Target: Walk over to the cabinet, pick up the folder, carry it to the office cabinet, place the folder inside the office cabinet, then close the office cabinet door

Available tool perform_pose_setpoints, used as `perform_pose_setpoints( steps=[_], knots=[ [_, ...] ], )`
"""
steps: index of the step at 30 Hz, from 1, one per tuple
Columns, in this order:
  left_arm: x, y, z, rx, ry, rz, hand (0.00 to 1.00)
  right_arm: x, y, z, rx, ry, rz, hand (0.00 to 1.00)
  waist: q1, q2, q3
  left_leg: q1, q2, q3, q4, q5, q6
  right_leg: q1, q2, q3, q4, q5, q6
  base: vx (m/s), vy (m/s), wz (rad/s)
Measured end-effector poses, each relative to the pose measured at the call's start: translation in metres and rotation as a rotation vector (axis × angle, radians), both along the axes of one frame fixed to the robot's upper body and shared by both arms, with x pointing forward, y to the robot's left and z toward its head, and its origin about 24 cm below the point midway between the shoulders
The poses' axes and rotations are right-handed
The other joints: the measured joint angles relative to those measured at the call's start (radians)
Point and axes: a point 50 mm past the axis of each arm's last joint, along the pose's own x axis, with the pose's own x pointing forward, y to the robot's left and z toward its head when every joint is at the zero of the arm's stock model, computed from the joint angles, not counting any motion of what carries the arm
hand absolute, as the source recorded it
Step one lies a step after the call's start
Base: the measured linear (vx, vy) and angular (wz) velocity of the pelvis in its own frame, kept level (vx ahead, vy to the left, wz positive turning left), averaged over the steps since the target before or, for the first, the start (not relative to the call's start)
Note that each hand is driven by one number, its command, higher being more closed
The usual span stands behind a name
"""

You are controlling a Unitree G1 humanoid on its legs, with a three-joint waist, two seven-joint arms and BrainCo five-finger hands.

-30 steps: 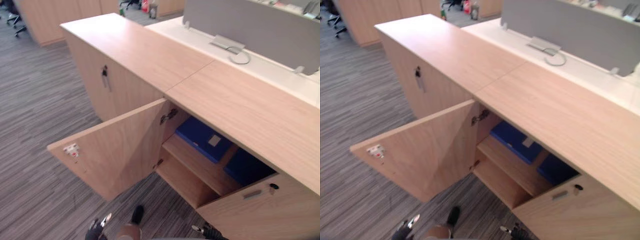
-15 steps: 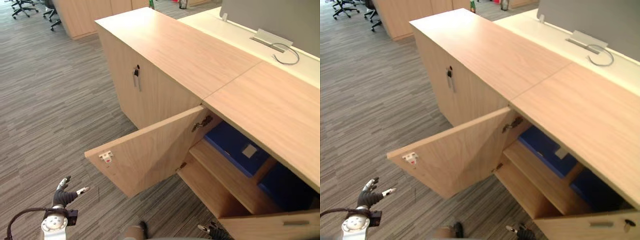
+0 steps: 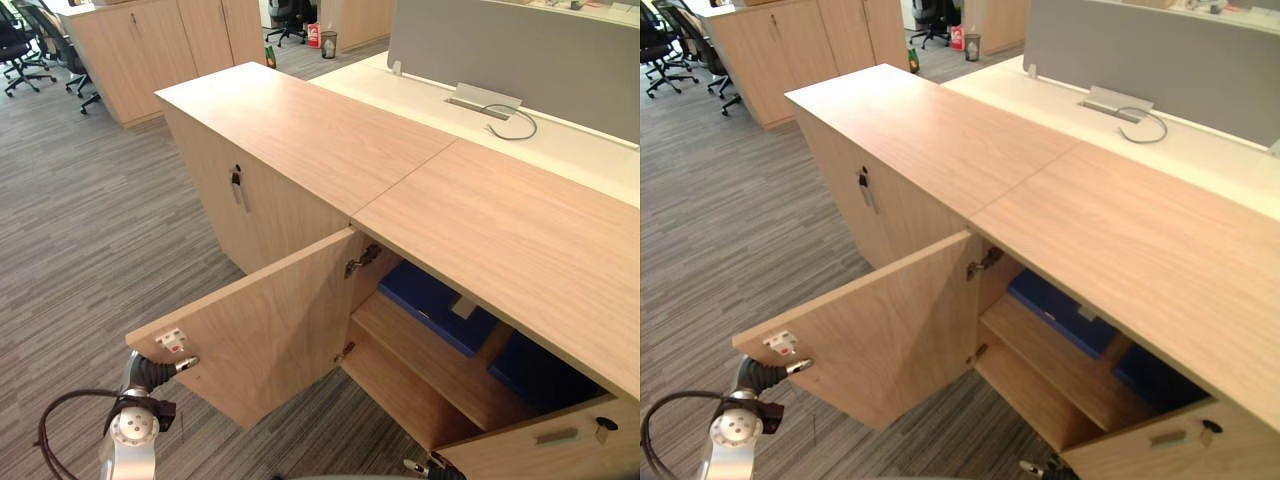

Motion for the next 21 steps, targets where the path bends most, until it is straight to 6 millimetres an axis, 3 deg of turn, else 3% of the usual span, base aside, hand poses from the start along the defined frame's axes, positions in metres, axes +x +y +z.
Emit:
perform_pose_setpoints(
  steps=[6, 10, 14, 16, 19, 21],
  knots=[
    [0.006, -0.008, 0.001, 0.09, 0.048, -0.131, 0.0, -0.003, 0.0, -0.001, -0.002, 0.012, -0.003, 0.0, 0.006, -0.01, -0.001, 0.008, -0.031, 0.005, -0.013, 0.013, 0.014, 0.002, -0.027, 0.012, -0.017, 0.013, 0.018, -0.07, 0.084, -0.01],
    [0.007, -0.024, -0.004, 0.116, 0.083, -0.263, 0.0, -0.006, -0.002, -0.002, -0.006, 0.031, -0.004, 0.0, 0.025, -0.01, -0.006, 0.002, -0.05, 0.005, -0.013, 0.02, 0.027, 0.002, -0.04, 0.016, -0.03, 0.03, 0.032, -0.07, 0.053, 0.02],
    [-0.006, -0.045, -0.012, 0.087, 0.138, -0.398, 0.0, -0.008, -0.001, -0.003, -0.005, 0.039, 0.002, 0.0, 0.028, -0.009, -0.01, -0.007, -0.071, 0.001, -0.013, 0.029, 0.04, -0.002, -0.059, 0.014, -0.034, 0.045, 0.046, -0.08, 0.059, 0.05],
    [-0.018, -0.059, -0.02, 0.038, 0.188, -0.492, 0.0, -0.008, -0.001, -0.003, -0.006, 0.039, 0.002, 0.0, 0.028, -0.009, -0.01, -0.007, -0.08, 0.002, -0.013, 0.031, 0.047, -0.002, -0.069, 0.014, -0.033, 0.052, 0.054, -0.08, 0.065, 0.01],
    [-0.043, -0.099, -0.039, -0.146, 0.292, -0.662, 0.0, -0.007, -0.001, -0.002, -0.006, 0.035, 0.004, 0.0, 0.027, -0.011, -0.008, -0.007, -0.096, 0.01, -0.013, 0.031, 0.063, -0.008, -0.087, 0.018, -0.028, 0.065, 0.067, -0.11, 0.075, -0.07],
    [-0.06, -0.147, -0.048, -0.318, 0.35, -0.82, 0.0, -0.004, 0.001, -0.002, -0.004, 0.025, 0.008, 0.0, 0.02, -0.017, -0.006, -0.008, -0.103, 0.033, -0.014, 0.03, 0.074, -0.029, -0.098, 0.032, -0.013, 0.069, 0.072, -0.12, 0.06, -0.28]
  ],
)
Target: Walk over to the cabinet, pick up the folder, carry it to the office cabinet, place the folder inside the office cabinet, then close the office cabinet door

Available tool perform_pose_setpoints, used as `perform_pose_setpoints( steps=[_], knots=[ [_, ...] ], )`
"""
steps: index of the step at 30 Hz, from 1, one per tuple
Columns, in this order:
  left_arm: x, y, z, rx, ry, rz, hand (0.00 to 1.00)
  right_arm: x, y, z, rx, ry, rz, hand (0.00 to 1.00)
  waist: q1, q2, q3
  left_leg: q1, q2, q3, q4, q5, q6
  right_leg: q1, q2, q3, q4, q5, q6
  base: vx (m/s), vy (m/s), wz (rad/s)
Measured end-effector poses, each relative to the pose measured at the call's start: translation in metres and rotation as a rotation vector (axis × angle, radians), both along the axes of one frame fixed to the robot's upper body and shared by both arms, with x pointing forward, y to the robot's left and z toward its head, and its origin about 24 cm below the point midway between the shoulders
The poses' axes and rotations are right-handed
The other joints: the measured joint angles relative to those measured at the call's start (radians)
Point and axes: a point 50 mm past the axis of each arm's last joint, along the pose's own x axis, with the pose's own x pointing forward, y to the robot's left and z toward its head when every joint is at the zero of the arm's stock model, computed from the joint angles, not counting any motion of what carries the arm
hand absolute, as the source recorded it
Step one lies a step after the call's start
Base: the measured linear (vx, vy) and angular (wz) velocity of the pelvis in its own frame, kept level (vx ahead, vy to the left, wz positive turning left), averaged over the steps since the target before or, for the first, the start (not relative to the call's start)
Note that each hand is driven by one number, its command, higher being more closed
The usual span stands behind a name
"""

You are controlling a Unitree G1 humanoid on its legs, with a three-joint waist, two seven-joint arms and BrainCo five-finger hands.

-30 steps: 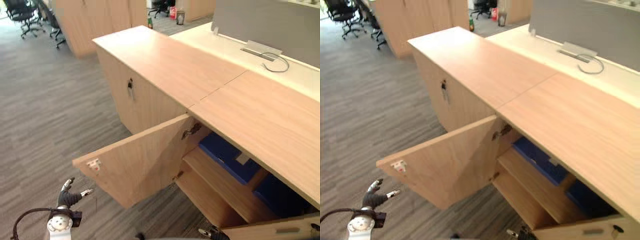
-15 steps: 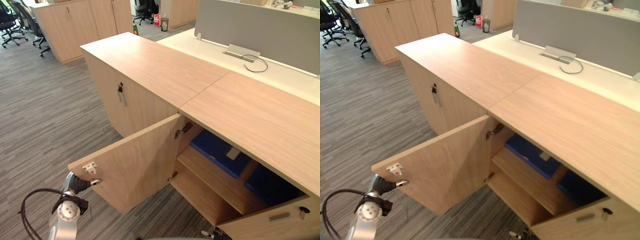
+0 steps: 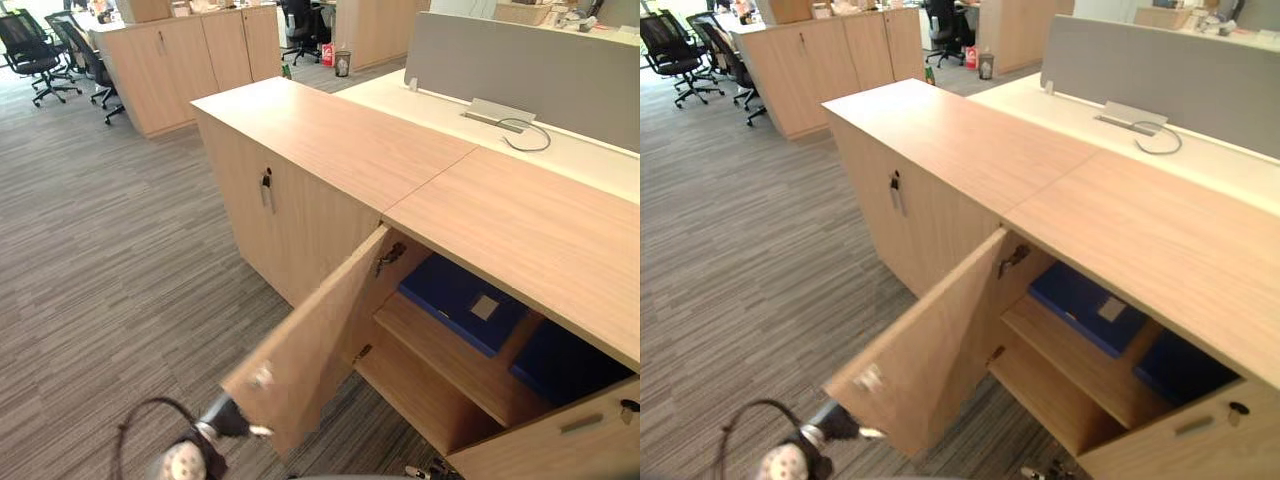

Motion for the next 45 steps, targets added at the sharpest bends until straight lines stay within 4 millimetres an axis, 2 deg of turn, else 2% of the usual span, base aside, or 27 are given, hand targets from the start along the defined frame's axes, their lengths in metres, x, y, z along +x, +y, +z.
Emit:
perform_pose_setpoints(
  steps=[1, 3, 7, 8, 9, 10, 12, 14, 15, 16, 17, 18, 20, 21, 22, 24, 25, 27, 30, 31, 34, 37, 38, 41, 42, 44, 45],
  knots=[
    [-0.003, -0.01, -0.001, -0.033, 0.014, -0.015, 0.0, 0.001, 0.0, 0.0, -0.001, -0.006, 0.0, 0.0, -0.002, -0.003, 0.002, 0.001, 0.0, 0.011, 0.0, 0.0, 0.001, -0.005, -0.001, 0.008, 0.003, 0.0, 0.001, -0.11, 0.05, -0.4],
    [-0.01, -0.048, 0.002, -0.172, 0.052, -0.114, 0.0, 0.006, 0.006, 0.001, 0.004, -0.025, -0.005, 0.0, -0.018, -0.024, 0.008, -0.001, 0.005, 0.052, 0.007, -0.005, 0.009, -0.027, -0.004, 0.021, 0.013, 0.014, -0.011, -0.1, 0.034, -0.49],
    [-0.005, -0.094, 0.019, -0.339, 0.019, -0.257, 0.0, 0.015, 0.016, 0.004, 0.001, -0.066, -0.042, 0.0, -0.029, -0.051, 0.025, -0.018, 0.046, 0.167, 0.074, -0.05, 0.001, -0.076, 0.001, 0.041, 0.035, 0.017, -0.023, -0.1, -0.016, -0.86],
    [-0.001, -0.102, 0.024, -0.365, 0.002, -0.297, 0.0, 0.015, 0.01, 0.005, -0.016, -0.066, -0.014, 0.0, -0.031, -0.067, 0.035, -0.02, 0.07, 0.21, 0.114, -0.074, -0.01, -0.079, -0.001, 0.001, 0.031, 0.012, -0.029, -0.09, -0.063, -1.14],
    [0.0, -0.106, 0.026, -0.367, -0.006, -0.31, 0.0, 0.014, 0.009, 0.005, -0.021, -0.06, -0.001, 0.0, -0.031, -0.065, 0.034, -0.022, 0.086, 0.231, 0.132, -0.084, -0.017, -0.08, -0.006, -0.041, 0.031, 0.002, -0.046, 0.0, -0.102, -1.11],
    [0.007, -0.106, 0.029, -0.367, -0.032, -0.321, 0.0, 0.005, 0.01, 0.003, -0.024, -0.033, 0.032, 0.0, -0.031, -0.066, 0.03, -0.023, 0.119, 0.269, 0.161, -0.101, -0.027, -0.08, -0.018, -0.152, 0.039, -0.026, -0.085, 0.03, -0.101, -0.94],
    [0.012, -0.107, 0.033, -0.382, -0.044, -0.338, 0.0, 0.001, 0.01, 0.002, -0.019, -0.024, 0.041, 0.0, -0.035, -0.065, 0.027, -0.026, 0.16, 0.318, 0.199, -0.122, -0.044, -0.076, -0.051, -0.334, 0.076, -0.054, -0.132, 0.05, -0.096, -0.9],
    [0.012, -0.113, 0.035, -0.391, -0.047, -0.373, 0.0, -0.007, 0.012, 0.0, -0.01, 0.01, 0.058, 0.0, -0.046, -0.076, 0.018, -0.026, 0.199, 0.366, 0.253, -0.147, -0.074, -0.075, -0.079, -0.462, 0.107, -0.014, -0.19, 0.1, -0.103, -0.92],
    [0.012, -0.117, 0.036, -0.41, -0.042, -0.389, 0.0, -0.015, 0.011, -0.002, -0.008, 0.04, 0.057, 0.0, -0.049, -0.074, 0.013, -0.012, 0.223, 0.399, 0.275, -0.163, -0.095, -0.071, -0.077, -0.495, 0.12, -0.007, -0.187, 0.13, -0.086, -0.83],
    [0.012, -0.119, 0.036, -0.416, -0.036, -0.392, 0.0, -0.02, 0.011, -0.003, -0.004, 0.059, 0.056, 0.0, -0.049, -0.071, 0.008, -0.006, 0.23, 0.41, 0.276, -0.166, -0.101, -0.071, -0.076, -0.502, 0.121, 0.001, -0.174, 0.13, -0.07, -0.63],
    [0.012, -0.121, 0.035, -0.419, -0.03, -0.393, 0.0, -0.023, 0.011, -0.004, -0.001, 0.073, 0.051, 0.0, -0.049, -0.07, 0.0, 0.003, 0.236, 0.424, 0.274, -0.167, -0.109, -0.071, -0.068, -0.499, 0.114, 0.014, -0.149, 0.15, -0.073, -0.5],
    [0.013, -0.123, 0.031, -0.419, -0.014, -0.386, 0.0, -0.028, 0.009, -0.005, -0.001, 0.096, 0.049, 0.0, -0.051, -0.061, -0.027, 0.006, 0.245, 0.441, 0.265, -0.162, -0.12, -0.075, -0.04, -0.478, 0.082, 0.036, -0.119, 0.17, -0.079, -0.47],
    [0.017, -0.123, 0.022, -0.419, 0.023, -0.361, 0.0, -0.033, 0.004, -0.007, 0.0, 0.119, 0.006, 0.0, -0.056, -0.044, -0.045, 0.022, 0.25, 0.459, 0.238, -0.152, -0.136, -0.068, -0.004, -0.453, 0.022, 0.066, -0.108, 0.18, -0.076, -0.44],
    [0.021, -0.116, 0.009, -0.417, 0.076, -0.292, 0.0, -0.032, 0.0, -0.007, 0.0, 0.128, -0.028, 0.0, -0.068, -0.021, -0.048, 0.034, 0.249, 0.463, 0.22, -0.15, -0.138, -0.064, 0.012, -0.441, 0.001, 0.072, -0.105, 0.15, -0.055, -0.34],
    [0.022, -0.114, 0.007, -0.415, 0.086, -0.273, 0.0, -0.032, -0.001, -0.007, -0.001, 0.13, -0.028, 0.0, -0.071, -0.018, -0.048, 0.036, 0.249, 0.463, 0.217, -0.15, -0.138, -0.062, 0.015, -0.438, -0.003, 0.073, -0.105, 0.11, -0.051, -0.26],
    [0.023, -0.091, -0.018, -0.371, 0.174, -0.124, 0.0, -0.028, -0.005, -0.007, -0.007, 0.133, -0.023, 0.0, -0.08, 0.0, -0.049, 0.057, 0.248, 0.457, 0.194, -0.15, -0.139, -0.051, 0.036, -0.413, -0.026, 0.078, -0.103, 0.1, -0.042, -0.31],
    [0.024, -0.083, -0.025, -0.36, 0.2, -0.06, 0.0, -0.027, -0.005, -0.007, -0.008, 0.134, -0.021, 0.0, -0.081, 0.0, -0.048, 0.064, 0.247, 0.458, 0.19, -0.15, -0.139, -0.048, 0.04, -0.407, -0.032, 0.08, -0.102, 0.08, -0.044, -0.35],
    [0.028, -0.047, -0.047, -0.32, 0.261, 0.205, 0.0, -0.026, -0.005, -0.007, -0.011, 0.131, -0.024, 0.0, -0.08, 0.002, -0.048, 0.071, 0.246, 0.454, 0.179, -0.15, -0.139, -0.04, 0.053, -0.395, -0.063, 0.094, -0.1, 0.04, -0.046, -0.18],
    [0.03, -0.013, -0.061, -0.268, 0.295, 0.421, 0.0, -0.022, -0.006, -0.007, -0.016, 0.125, -0.021, 0.0, -0.079, -0.002, -0.033, 0.068, 0.241, 0.455, 0.177, -0.15, -0.138, -0.039, 0.058, -0.388, -0.089, 0.109, -0.099, 0.0, -0.037, -0.08],
    [0.025, 0.003, -0.068, -0.242, 0.316, 0.519, 0.0, -0.021, -0.005, -0.006, -0.019, 0.124, -0.015, 0.0, -0.077, -0.003, -0.03, 0.07, 0.24, 0.455, 0.178, -0.151, -0.137, -0.039, 0.06, -0.379, -0.095, 0.112, -0.099, -0.01, -0.033, -0.17],
    [0.005, 0.034, -0.081, -0.173, 0.371, 0.702, 0.0, -0.015, -0.005, -0.006, -0.016, 0.105, -0.033, 0.0, -0.075, -0.005, -0.025, 0.067, 0.248, 0.454, 0.208, -0.168, -0.123, -0.039, 0.067, -0.36, -0.105, 0.116, -0.1, 0.0, -0.045, -0.2],
    [-0.018, 0.052, -0.092, -0.123, 0.438, 0.824, 0.0, 0.0, -0.005, -0.004, -0.017, 0.062, -0.054, 0.0, -0.069, 0.002, -0.011, 0.05, 0.284, 0.444, 0.302, -0.211, -0.101, -0.034, 0.076, -0.335, -0.106, 0.116, -0.101, 0.03, -0.071, -0.28],
    [-0.027, 0.057, -0.097, -0.111, 0.473, 0.889, 0.0, 0.006, -0.004, -0.003, -0.009, 0.044, -0.067, 0.0, -0.062, 0.006, 0.003, 0.041, 0.308, 0.423, 0.364, -0.234, -0.08, -0.023, 0.084, -0.327, -0.107, 0.111, -0.106, 0.03, -0.059, -0.14],
    [-0.029, 0.064, -0.097, -0.12, 0.463, 0.994, 0.0, 0.009, -0.002, -0.003, -0.005, 0.033, -0.091, 0.0, -0.04, 0.02, 0.022, 0.003, 0.375, 0.37, 0.529, -0.268, -0.045, 0.007, 0.107, -0.317, -0.108, 0.091, -0.114, 0.05, -0.085, -0.12],
    [-0.03, 0.066, -0.097, -0.121, 0.46, 1.013, 0.0, 0.009, -0.001, -0.003, -0.003, 0.031, -0.093, 0.0, -0.037, 0.022, 0.025, -0.008, 0.391, 0.35, 0.57, -0.268, -0.045, 0.014, 0.112, -0.313, -0.107, 0.087, -0.117, 0.07, -0.083, -0.19],
    [-0.031, 0.067, -0.098, -0.132, 0.452, 1.078, 0.0, 0.01, -0.003, -0.003, -0.003, 0.02, -0.117, 0.0, -0.03, 0.036, 0.038, -0.044, 0.421, 0.253, 0.691, -0.261, -0.033, 0.038, 0.123, -0.297, -0.106, 0.078, -0.119, 0.07, -0.048, -0.25],
    [-0.031, 0.067, -0.097, -0.149, 0.443, 1.128, 0.0, 0.009, -0.001, -0.004, 0.002, 0.022, -0.138, 0.0, -0.02, 0.029, 0.043, -0.091, 0.415, 0.159, 0.771, -0.252, -0.022, 0.04, 0.119, -0.277, -0.103, 0.075, -0.12, 0.06, 0.018, -0.42]
  ],
)
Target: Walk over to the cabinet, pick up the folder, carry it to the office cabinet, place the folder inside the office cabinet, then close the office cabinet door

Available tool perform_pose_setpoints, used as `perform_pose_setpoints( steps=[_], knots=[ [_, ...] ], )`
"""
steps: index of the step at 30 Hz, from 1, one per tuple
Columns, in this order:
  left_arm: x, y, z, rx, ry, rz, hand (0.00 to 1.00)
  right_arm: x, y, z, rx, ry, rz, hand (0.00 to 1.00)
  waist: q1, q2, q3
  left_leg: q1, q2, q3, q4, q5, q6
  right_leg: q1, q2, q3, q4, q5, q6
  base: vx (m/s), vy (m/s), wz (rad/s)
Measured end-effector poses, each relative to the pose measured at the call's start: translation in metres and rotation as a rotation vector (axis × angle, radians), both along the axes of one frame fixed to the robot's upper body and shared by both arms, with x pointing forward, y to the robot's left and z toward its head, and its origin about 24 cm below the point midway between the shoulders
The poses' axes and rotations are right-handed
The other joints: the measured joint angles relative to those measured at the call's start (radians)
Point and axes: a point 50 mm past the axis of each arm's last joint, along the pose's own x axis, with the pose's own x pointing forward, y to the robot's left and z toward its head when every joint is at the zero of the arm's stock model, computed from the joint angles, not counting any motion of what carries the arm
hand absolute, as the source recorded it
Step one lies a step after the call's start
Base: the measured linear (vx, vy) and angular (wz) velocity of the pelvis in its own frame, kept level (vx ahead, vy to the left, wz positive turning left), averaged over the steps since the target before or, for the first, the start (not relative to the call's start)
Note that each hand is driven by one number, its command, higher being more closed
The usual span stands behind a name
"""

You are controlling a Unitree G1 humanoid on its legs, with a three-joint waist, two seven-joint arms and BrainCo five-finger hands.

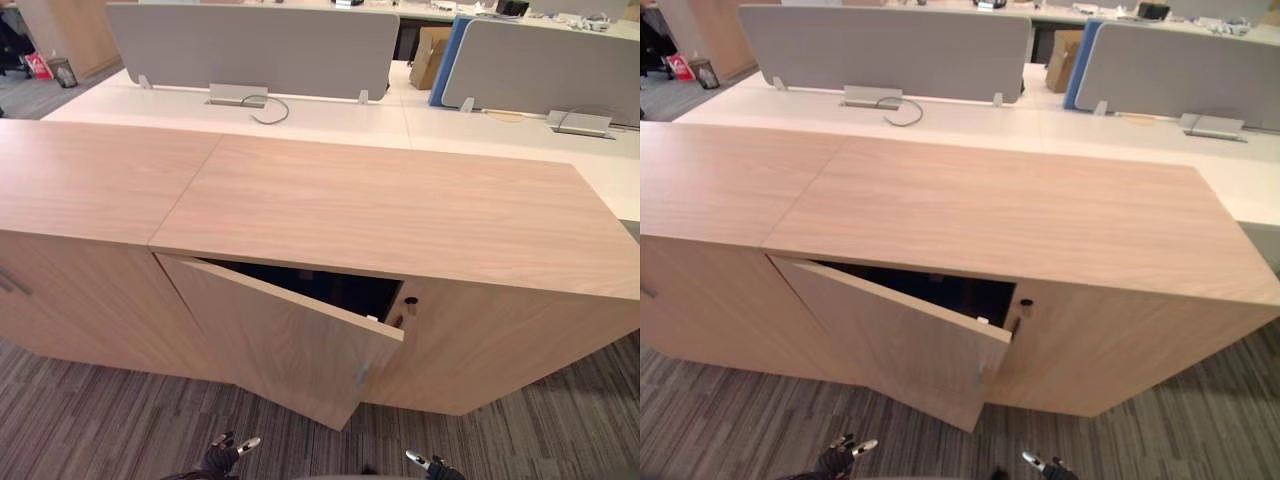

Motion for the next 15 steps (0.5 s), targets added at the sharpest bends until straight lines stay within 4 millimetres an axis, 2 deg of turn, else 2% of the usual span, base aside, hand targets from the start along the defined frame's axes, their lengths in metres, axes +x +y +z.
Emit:
perform_pose_setpoints(
  steps=[1, 3, 4, 5, 6, 7, 8, 12, 15],
  knots=[
    [0.001, -0.002, 0.0, -0.009, -0.012, 0.049, 0.0, 0.001, 0.0, 0.0, 0.004, 0.001, -0.021, 0.0, 0.007, 0.004, 0.011, -0.025, -0.054, -0.102, 0.0, -0.051, -0.042, 0.002, -0.014, 0.03, 0.006, -0.005, 0.003, 0.03, 0.086, -0.52],
    [0.004, -0.008, 0.0, -0.04, -0.035, 0.112, 0.0, 0.006, -0.004, 0.001, -0.004, -0.003, -0.04, 0.0, 0.015, 0.029, 0.041, -0.073, -0.159, -0.26, -0.051, -0.117, -0.078, 0.0, -0.026, 0.086, 0.02, -0.005, 0.008, -0.02, 0.188, -0.6],
    [0.003, -0.009, 0.0, -0.047, -0.035, 0.126, 0.0, 0.006, -0.005, 0.001, -0.004, -0.003, -0.049, 0.0, 0.018, 0.037, 0.041, -0.08, -0.177, -0.288, -0.08, -0.116, -0.078, -0.001, -0.025, 0.096, 0.023, -0.005, 0.011, -0.04, 0.237, -0.68],
    [0.001, -0.015, -0.001, -0.073, -0.038, 0.164, 0.0, 0.006, -0.011, 0.002, -0.022, -0.008, -0.058, 0.0, 0.027, 0.066, 0.045, -0.087, -0.219, -0.38, -0.186, -0.081, -0.083, -0.001, -0.006, 0.121, 0.025, 0.002, 0.035, -0.04, 0.236, -0.48],
    [0.0, -0.014, -0.001, -0.083, -0.044, 0.191, 0.0, 0.004, -0.008, 0.001, -0.02, -0.001, -0.07, 0.0, 0.03, 0.059, 0.037, -0.073, -0.238, -0.375, -0.201, -0.089, -0.085, 0.009, -0.011, 0.144, 0.005, 0.008, 0.05, 0.01, 0.244, -0.23],
    [0.003, -0.014, 0.0, -0.093, -0.06, 0.208, 0.0, 0.004, -0.004, 0.0, -0.015, 0.001, -0.07, 0.0, 0.024, 0.034, 0.037, -0.066, -0.277, -0.395, -0.228, -0.09, -0.085, 0.017, -0.024, 0.181, -0.005, 0.008, 0.055, 0.04, 0.176, 0.12],
    [0.003, -0.015, 0.0, -0.103, -0.066, 0.222, 0.0, 0.004, -0.003, 0.0, -0.012, 0.004, -0.073, 0.0, 0.024, 0.03, 0.037, -0.068, -0.292, -0.405, -0.23, -0.092, -0.081, 0.012, -0.03, 0.194, -0.002, 0.009, 0.056, 0.09, 0.159, 0.3],
    [-0.013, -0.012, -0.003, -0.139, -0.053, 0.329, 0.0, -0.001, 0.002, -0.002, -0.001, 0.011, -0.086, 0.0, 0.022, 0.024, 0.005, -0.03, -0.327, -0.389, -0.285, -0.079, -0.037, 0.023, -0.062, 0.209, -0.005, 0.023, 0.065, 0.13, 0.127, 0.02],
    [-0.018, -0.015, -0.006, -0.18, -0.039, 0.348, 0.0, -0.004, 0.003, -0.002, -0.009, 0.015, -0.051, 0.0, 0.023, 0.023, -0.021, 0.027, -0.34, -0.365, -0.378, -0.048, -0.03, 0.02, -0.076, 0.209, -0.006, 0.022, 0.067, 0.18, 0.014, -0.15]
  ],
)
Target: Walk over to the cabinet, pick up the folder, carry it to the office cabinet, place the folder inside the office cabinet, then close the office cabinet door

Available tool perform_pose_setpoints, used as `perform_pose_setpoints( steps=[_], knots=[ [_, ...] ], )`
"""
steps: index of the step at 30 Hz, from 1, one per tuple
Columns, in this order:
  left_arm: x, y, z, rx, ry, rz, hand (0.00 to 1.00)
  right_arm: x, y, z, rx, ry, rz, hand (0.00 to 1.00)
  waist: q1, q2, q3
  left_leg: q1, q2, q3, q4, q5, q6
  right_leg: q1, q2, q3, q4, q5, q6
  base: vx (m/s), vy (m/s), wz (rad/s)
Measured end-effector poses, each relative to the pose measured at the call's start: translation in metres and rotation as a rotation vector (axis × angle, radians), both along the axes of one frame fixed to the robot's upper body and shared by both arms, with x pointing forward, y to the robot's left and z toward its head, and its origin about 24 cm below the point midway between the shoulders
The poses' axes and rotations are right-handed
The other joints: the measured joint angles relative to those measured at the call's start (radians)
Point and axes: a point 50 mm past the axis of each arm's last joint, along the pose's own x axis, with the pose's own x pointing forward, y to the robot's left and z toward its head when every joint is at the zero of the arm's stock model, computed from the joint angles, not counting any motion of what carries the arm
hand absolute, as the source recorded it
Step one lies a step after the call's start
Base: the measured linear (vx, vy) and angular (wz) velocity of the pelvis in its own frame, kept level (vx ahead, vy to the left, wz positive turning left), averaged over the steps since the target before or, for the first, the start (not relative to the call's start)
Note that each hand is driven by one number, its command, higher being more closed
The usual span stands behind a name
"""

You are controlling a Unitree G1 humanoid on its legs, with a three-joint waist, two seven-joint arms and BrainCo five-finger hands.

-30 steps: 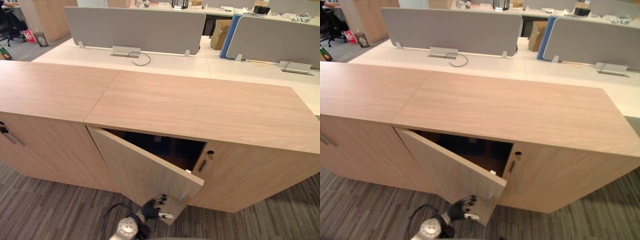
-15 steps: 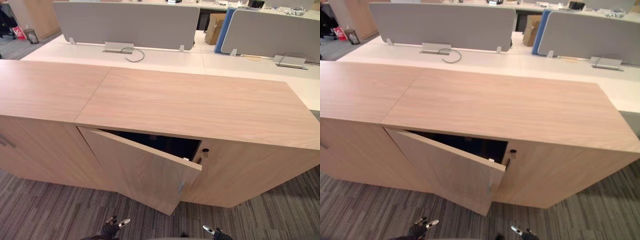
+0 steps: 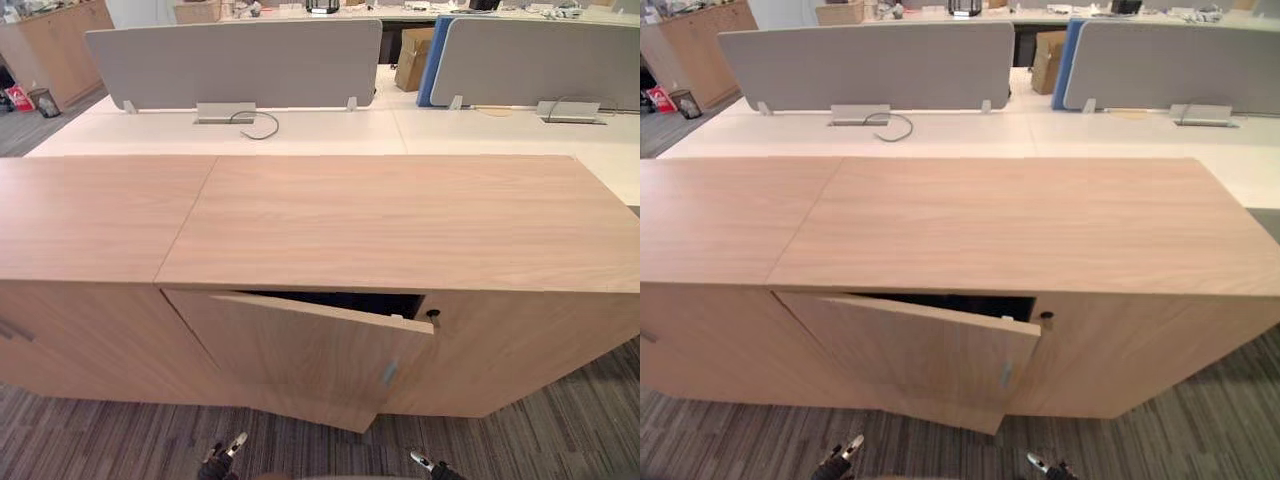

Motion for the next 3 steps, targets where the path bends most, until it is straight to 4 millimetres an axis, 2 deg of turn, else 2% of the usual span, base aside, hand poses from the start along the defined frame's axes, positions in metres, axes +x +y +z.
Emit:
perform_pose_setpoints(
  steps=[3],
  knots=[
    [-0.0013, -0.0028, -0.0016, -0.026, 0.0, -0.011, 0.0, 0.0027, 0.0012, 0.0009, -0.011, -0.007, 0.053, 0.0, -0.008, 0.001, -0.012, 0.047, -0.003, 0.012, -0.075, 0.024, 0.001, 0.001, -0.001, -0.003, -0.001, 0.0, 0.0, 0.14, -0.008, -0.16]
  ],
)
